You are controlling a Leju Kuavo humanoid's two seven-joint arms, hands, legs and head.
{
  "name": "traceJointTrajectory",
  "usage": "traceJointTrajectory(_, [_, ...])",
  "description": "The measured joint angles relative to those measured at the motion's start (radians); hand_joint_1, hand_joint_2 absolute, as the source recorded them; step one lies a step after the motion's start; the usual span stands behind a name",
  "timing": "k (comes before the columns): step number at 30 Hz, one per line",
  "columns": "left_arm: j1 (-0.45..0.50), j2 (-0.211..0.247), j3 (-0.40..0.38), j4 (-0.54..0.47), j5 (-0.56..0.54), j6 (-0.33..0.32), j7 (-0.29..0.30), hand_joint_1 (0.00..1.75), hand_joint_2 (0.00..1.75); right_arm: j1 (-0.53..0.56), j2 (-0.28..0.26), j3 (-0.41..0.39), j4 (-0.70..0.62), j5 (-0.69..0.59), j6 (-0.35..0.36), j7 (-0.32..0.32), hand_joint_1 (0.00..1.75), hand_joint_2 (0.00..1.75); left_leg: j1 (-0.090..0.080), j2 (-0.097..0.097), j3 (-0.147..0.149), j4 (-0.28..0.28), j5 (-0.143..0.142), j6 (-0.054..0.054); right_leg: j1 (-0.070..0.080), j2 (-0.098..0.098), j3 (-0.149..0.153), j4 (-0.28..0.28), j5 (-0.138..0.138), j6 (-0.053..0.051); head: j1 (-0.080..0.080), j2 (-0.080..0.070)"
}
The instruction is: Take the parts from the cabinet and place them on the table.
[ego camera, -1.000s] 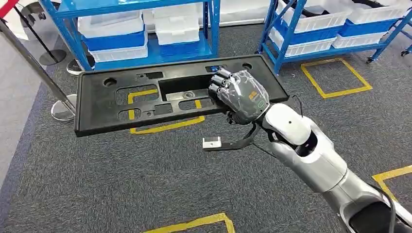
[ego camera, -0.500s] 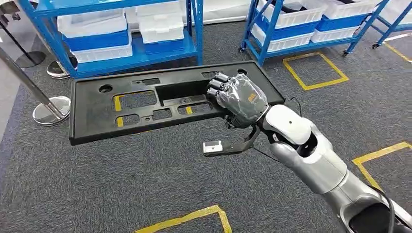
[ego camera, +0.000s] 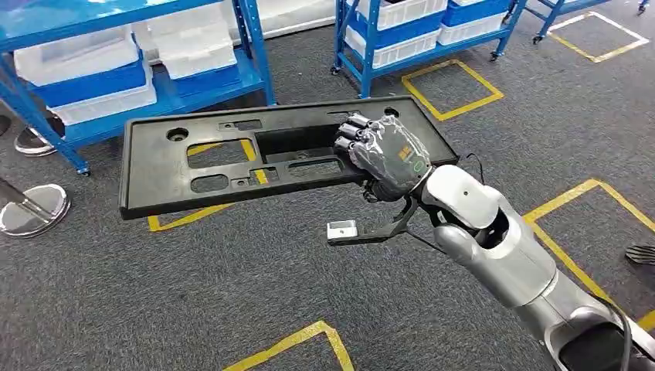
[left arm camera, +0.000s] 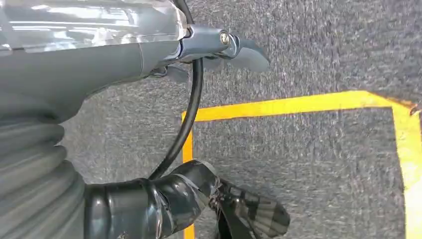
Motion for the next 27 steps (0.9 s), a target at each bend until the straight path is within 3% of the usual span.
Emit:
traceJointTrajectory(2, [0.0,0.0,0.0,0.0,0.0,0.0,0.0,0.0,1.75,0.0,0.0,0.0,0.0,0.0,0.0,-0.001,1.75,1.75,-0.01,-0.018,0.071,-0.147,0.092,0.024,0.009,0.03,0.002,0.003,0.0,0.0,0.0,0.0])
traceJointTrajectory(3, [0.0,0.0,0.0,0.0,0.0,0.0,0.0,0.0,1.75,-0.002,0.0,0.0,0.0,0.0,0.0,-0.001,1.75,1.75,-0.012,-0.048,0.111,-0.236,0.134,0.038,0.012,0.043,0.002,0.004,0.0,0.0,0.0,0.0])
traceJointTrajectory(4, [0.0,0.007,0.0,0.0,0.0,0.001,0.0,0.0,1.75,-0.003,0.001,0.0,0.0,0.001,0.0,-0.001,1.75,1.75,-0.008,-0.106,0.133,-0.277,0.129,0.059,0.013,0.052,-0.001,0.005,0.002,0.003,0.003,0.0])
traceJointTrajectory(5, [0.0,0.002,0.0,0.0,-0.002,0.0,0.0,0.0,1.75,-0.007,0.001,0.0,0.001,0.003,0.0,0.0,1.75,1.75,-0.008,-0.102,0.139,-0.298,0.133,0.054,0.01,0.066,-0.006,0.009,0.004,0.006,0.001,0.0])
traceJointTrajectory(6, [-0.001,0.002,0.0,0.0,-0.002,0.001,0.0,0.0,1.75,-0.007,0.001,0.0,0.001,0.005,-0.001,0.0,1.75,1.75,-0.014,-0.09,0.139,-0.298,0.13,0.053,0.001,0.077,-0.014,0.007,0.01,0.015,0.0,0.0])
traceJointTrajectory(8, [-0.004,0.003,0.001,0.0,-0.003,0.001,0.0,0.0,1.75,-0.004,0.0,0.0,0.001,0.006,-0.002,-0.001,1.75,1.75,-0.016,-0.064,0.146,-0.312,0.136,0.056,-0.003,0.107,-0.018,0.0,0.018,0.028,0.0,0.0])
traceJointTrajectory(9, [-0.003,-0.001,0.001,0.0,-0.003,0.001,0.0,0.0,1.75,-0.002,-0.001,0.0,0.001,0.007,-0.002,-0.001,1.75,1.75,-0.001,-0.044,0.156,-0.336,0.147,0.054,0.001,0.09,-0.019,0.006,0.013,0.03,-0.001,0.0])
traceJointTrajectory(10, [-0.003,0.0,0.001,0.0,-0.003,0.001,0.0,0.0,1.75,-0.005,-0.003,0.0,0.0,0.007,-0.002,-0.001,1.75,1.75,-0.005,-0.031,0.163,-0.348,0.152,0.057,0.01,0.016,-0.029,0.027,-0.006,0.037,0.005,0.0])
traceJointTrajectory(11, [-0.003,0.0,0.001,0.0,-0.003,0.001,-0.001,0.0,1.75,-0.009,-0.003,0.0,0.001,0.007,-0.002,0.0,1.75,1.75,-0.006,-0.017,0.163,-0.349,0.154,0.059,0.007,-0.022,-0.056,0.079,-0.043,0.043,0.006,0.0])
traceJointTrajectory(12, [-0.002,0.0,0.001,0.0,-0.003,0.001,-0.001,0.0,1.75,-0.011,-0.002,0.0,0.001,0.009,-0.002,0.0,1.75,1.75,-0.006,-0.003,0.16,-0.348,0.154,0.059,0.001,-0.039,-0.096,0.162,-0.084,0.051,0.007,0.0])
traceJointTrajectory(13, [0.0,0.0,0.001,0.0,-0.004,0.001,-0.001,0.0,1.75,-0.009,-0.002,0.0,0.002,0.01,-0.002,0.0,1.75,1.75,-0.006,0.013,0.159,-0.347,0.152,0.058,-0.007,-0.043,-0.133,0.239,-0.114,0.058,0.007,0.0])
traceJointTrajectory(14, [0.0,0.0,0.001,0.0,-0.007,0.001,-0.001,0.0,1.75,-0.007,-0.002,0.0,0.003,0.013,-0.002,0.0,1.75,1.75,-0.005,0.028,0.158,-0.346,0.151,0.057,-0.014,-0.046,-0.157,0.286,-0.123,0.065,0.007,0.0])
traceJointTrajectory(15, [0.0,0.0,0.001,0.0,-0.01,0.001,-0.001,0.0,1.75,-0.006,-0.002,0.0,0.005,0.014,-0.002,0.0,1.75,1.75,-0.004,0.042,0.158,-0.344,0.149,0.055,-0.021,-0.048,-0.157,0.287,-0.111,0.071,0.007,0.0])
traceJointTrajectory(16, [0.0,0.0,0.001,0.0,-0.01,0.001,-0.001,0.0,1.75,-0.006,-0.002,0.0,0.006,0.014,-0.002,0.002,1.75,1.75,-0.003,0.055,0.157,-0.34,0.146,0.05,-0.027,-0.054,-0.135,0.246,-0.081,0.077,0.007,0.0])
traceJointTrajectory(17, [-0.001,-0.001,0.001,0.0,-0.01,0.001,-0.001,0.0,1.75,-0.007,-0.002,0.0,0.006,0.016,-0.002,0.003,1.75,1.75,0.001,0.069,0.157,-0.333,0.141,0.045,-0.03,-0.066,-0.084,0.156,-0.035,0.082,0.007,0.0])
traceJointTrajectory(18, [-0.002,-0.002,0.001,0.0,-0.011,0.001,-0.001,0.0,1.75,-0.009,-0.002,0.0,0.006,0.018,-0.003,0.003,1.75,1.75,0.003,0.082,0.158,-0.327,0.135,0.038,-0.032,-0.09,-0.025,0.055,0.004,0.085,0.007,0.0])
traceJointTrajectory(19, [-0.003,-0.001,0.001,0.0,-0.011,0.0,-0.001,0.0,1.75,-0.01,-0.002,0.0,0.006,0.018,-0.003,0.003,1.75,1.75,0.0,0.091,0.159,-0.32,0.129,0.029,-0.024,-0.143,-0.003,0.003,-0.007,0.078,0.007,0.0])
traceJointTrajectory(20, [-0.002,0.0,0.002,0.0,-0.011,0.001,-0.002,0.0,1.75,-0.011,-0.002,0.0,0.006,0.019,-0.003,0.003,1.75,1.75,-0.005,0.099,0.158,-0.313,0.123,0.021,-0.02,-0.143,-0.003,0.001,0.004,0.068,0.006,0.0])
traceJointTrajectory(21, [-0.003,0.0,0.002,0.0,-0.011,0.001,-0.002,0.0,1.75,-0.011,-0.002,0.0,0.006,0.021,-0.003,0.003,1.75,1.75,-0.005,0.106,0.16,-0.316,0.124,0.014,-0.018,-0.123,-0.008,0.01,0.001,0.057,0.006,0.0])
traceJointTrajectory(23, [-0.009,0.0,0.002,0.0,-0.012,0.0,-0.003,0.0,1.75,-0.012,-0.004,-0.001,0.006,0.021,-0.003,0.003,1.75,1.75,-0.004,0.13,0.167,-0.321,0.123,0.002,-0.014,-0.1,-0.016,0.011,0.003,0.046,0.006,0.0])
traceJointTrajectory(24, [-0.009,-0.002,0.002,0.0,-0.012,0.0,-0.003,0.0,1.75,-0.011,-0.005,-0.002,0.005,0.021,-0.003,0.003,1.75,1.75,0.001,0.125,0.167,-0.318,0.115,-0.007,-0.024,-0.086,-0.012,0.001,0.01,0.033,0.006,0.0])
traceJointTrajectory(25, [-0.008,-0.002,0.002,0.0,-0.012,0.0,-0.003,0.0,1.75,-0.012,-0.005,-0.002,0.005,0.021,-0.004,0.003,1.75,1.75,0.006,0.064,0.16,-0.296,0.092,-0.01,-0.025,-0.074,-0.011,-0.004,0.014,0.027,0.006,0.0])
traceJointTrajectory(26, [-0.008,-0.002,0.002,0.0,-0.012,0.0,-0.003,0.0,1.75,-0.014,-0.004,-0.002,0.005,0.022,-0.004,0.003,1.75,1.75,0.007,0.028,0.138,-0.243,0.054,-0.009,-0.024,-0.066,-0.013,-0.004,0.017,0.018,0.006,0.0])
traceJointTrajectory(27, [-0.007,-0.003,0.002,0.0,-0.012,0.0,-0.003,0.0,1.75,-0.015,-0.004,-0.002,0.006,0.023,-0.004,0.003,1.75,1.75,0.006,0.01,0.102,-0.166,0.012,-0.008,-0.021,-0.055,-0.016,-0.004,0.018,0.015,0.006,0.0])
